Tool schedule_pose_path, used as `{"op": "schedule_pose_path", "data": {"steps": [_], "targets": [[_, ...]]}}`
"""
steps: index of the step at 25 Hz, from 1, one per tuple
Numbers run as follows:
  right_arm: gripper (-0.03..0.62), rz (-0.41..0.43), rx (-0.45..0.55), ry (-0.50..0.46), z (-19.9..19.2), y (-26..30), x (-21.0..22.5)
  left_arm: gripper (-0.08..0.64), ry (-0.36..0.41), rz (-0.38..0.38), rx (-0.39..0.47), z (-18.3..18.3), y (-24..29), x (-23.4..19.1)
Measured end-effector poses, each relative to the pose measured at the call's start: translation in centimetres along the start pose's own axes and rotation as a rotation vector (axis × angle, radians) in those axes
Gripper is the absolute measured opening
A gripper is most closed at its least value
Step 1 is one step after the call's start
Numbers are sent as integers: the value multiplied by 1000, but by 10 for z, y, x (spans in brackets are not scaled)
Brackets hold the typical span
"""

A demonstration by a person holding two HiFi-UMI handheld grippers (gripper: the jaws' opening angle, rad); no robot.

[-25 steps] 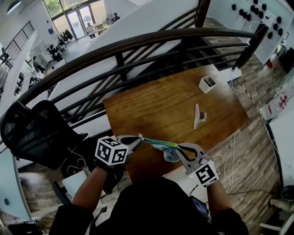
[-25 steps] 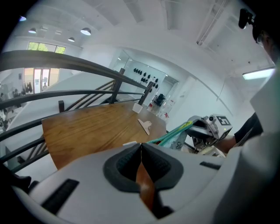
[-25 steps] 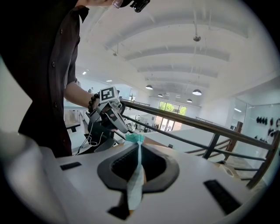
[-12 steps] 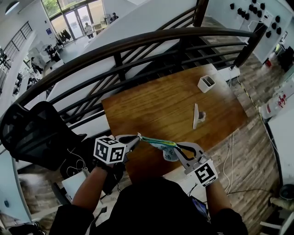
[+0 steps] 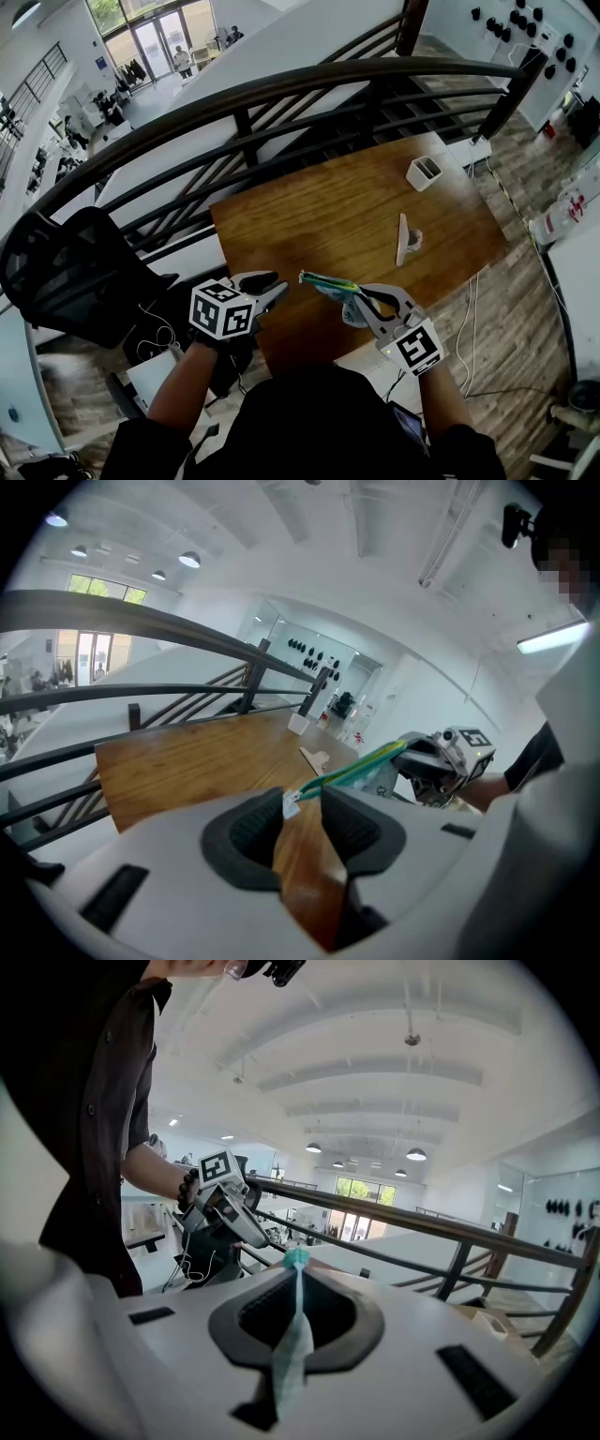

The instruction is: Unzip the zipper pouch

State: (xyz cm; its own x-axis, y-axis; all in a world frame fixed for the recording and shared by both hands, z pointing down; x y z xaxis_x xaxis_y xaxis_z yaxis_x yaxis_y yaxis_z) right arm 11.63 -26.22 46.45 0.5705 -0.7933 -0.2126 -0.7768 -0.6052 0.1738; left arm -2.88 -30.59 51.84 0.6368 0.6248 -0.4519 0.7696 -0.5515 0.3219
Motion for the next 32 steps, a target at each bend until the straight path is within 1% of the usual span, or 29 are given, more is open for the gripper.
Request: {"op": "schedule_pose_path", "data": {"steps": [3, 6, 7, 8, 10, 14, 20, 21, 24, 28, 30, 32], "targets": [[11, -15, -28, 5, -8, 7, 3, 132, -6, -7, 9, 1, -3, 3], [43, -63, -46, 14, -16, 13, 9, 132, -24, -5, 11, -2, -8, 1], [75, -87, -39, 30, -16, 14, 12, 132, -31, -2, 13, -4, -11, 0], [84, -110, -26, 51, -15, 15, 15, 132, -36, 2, 16, -5, -15, -2], [89, -148, 0, 95, -12, 13, 24, 132, -41, 11, 25, -6, -21, -6], [78, -181, 28, 148, -9, 5, 36, 132, -35, 18, 64, 1, -26, -6], [67, -210, 44, 162, -1, -1, 31, 130, 39, 14, 149, 18, -38, -3], [57, -222, 50, 159, 2, -2, 29, 116, 51, 16, 169, 22, -41, -3], [38, -269, 71, 152, 11, -8, 25, 77, 79, 27, 237, 34, -51, 1], [17, -336, 79, 180, 23, -18, 13, 49, 164, 50, 308, 42, -69, 7], [9, -370, 106, 178, 29, -23, 7, 40, 205, 47, 334, 45, -79, 10], [0, -400, 120, 183, 36, -28, 2, 32, 224, 35, 361, 49, -87, 14]]}}
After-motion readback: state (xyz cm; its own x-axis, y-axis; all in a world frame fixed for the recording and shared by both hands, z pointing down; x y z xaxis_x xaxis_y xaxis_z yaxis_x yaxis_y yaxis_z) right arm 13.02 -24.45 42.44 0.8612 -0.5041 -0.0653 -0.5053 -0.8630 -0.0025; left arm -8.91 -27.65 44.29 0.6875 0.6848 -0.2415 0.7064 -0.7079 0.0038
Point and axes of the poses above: the fingertips, and each gripper's own axes: y forward along the fingers, x to its right, z out of its top, the point moved 1 cm from there along -y, backward along the fingers, and after that the axes turned 12 degrees about x, right-handed, at the moved point
